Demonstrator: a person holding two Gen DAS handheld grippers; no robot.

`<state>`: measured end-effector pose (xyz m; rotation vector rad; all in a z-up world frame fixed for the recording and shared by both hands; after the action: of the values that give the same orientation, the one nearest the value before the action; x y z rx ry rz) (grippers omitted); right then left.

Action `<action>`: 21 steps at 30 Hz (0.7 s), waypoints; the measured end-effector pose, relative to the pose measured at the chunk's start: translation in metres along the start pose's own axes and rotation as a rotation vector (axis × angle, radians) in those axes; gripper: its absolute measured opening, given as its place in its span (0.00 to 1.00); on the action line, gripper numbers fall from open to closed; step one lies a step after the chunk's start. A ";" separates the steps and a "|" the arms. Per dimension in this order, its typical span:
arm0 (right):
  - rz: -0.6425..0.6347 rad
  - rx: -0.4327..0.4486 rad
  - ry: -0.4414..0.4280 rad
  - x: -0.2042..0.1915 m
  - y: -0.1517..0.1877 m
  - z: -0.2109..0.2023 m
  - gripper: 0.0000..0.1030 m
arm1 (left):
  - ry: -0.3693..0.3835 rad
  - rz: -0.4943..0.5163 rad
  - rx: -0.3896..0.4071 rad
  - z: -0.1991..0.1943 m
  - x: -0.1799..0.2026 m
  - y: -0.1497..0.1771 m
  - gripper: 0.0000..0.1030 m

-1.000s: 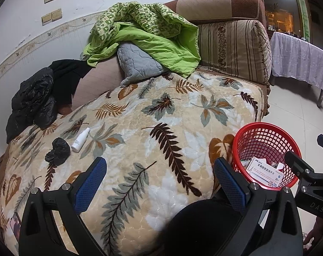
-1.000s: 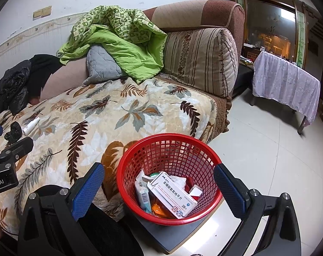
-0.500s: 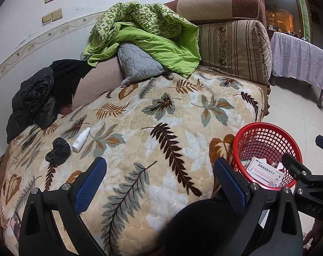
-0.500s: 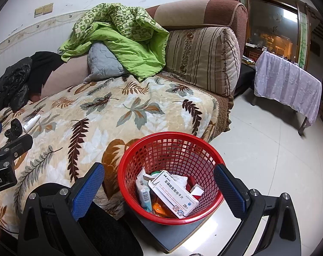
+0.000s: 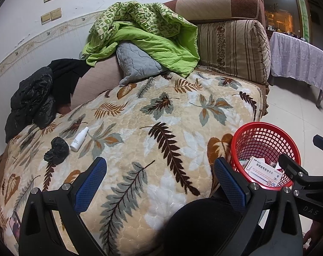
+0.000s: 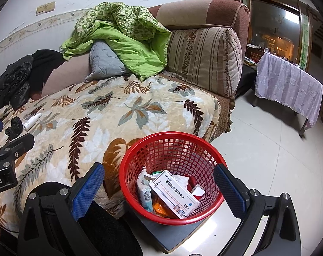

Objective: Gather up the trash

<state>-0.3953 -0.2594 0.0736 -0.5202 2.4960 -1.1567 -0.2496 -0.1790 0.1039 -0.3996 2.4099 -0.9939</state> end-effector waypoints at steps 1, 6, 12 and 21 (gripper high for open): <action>0.000 0.001 0.000 0.000 0.000 0.000 1.00 | 0.001 -0.001 -0.001 0.000 0.000 0.000 0.97; -0.001 -0.001 -0.001 -0.001 0.000 0.000 1.00 | -0.001 0.000 0.000 0.000 0.000 0.000 0.97; -0.007 -0.004 -0.003 -0.002 -0.001 0.001 1.00 | 0.002 -0.002 -0.002 0.001 0.001 0.000 0.97; -0.017 -0.002 -0.008 -0.004 -0.002 0.001 1.00 | 0.010 -0.007 -0.002 0.001 0.000 0.001 0.97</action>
<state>-0.3908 -0.2592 0.0746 -0.5465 2.4903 -1.1563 -0.2490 -0.1790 0.1030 -0.4045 2.4200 -0.9995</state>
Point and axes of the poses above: each gripper's, at about its wrist camera, not at the fingertips, and z roughly the way its jaws point, x to its right, y to its underside, the point moved 4 cm from there along z, roughly the way its jaws point, and after that the axes turned 13 degrees about z, right-handed, at the moved point
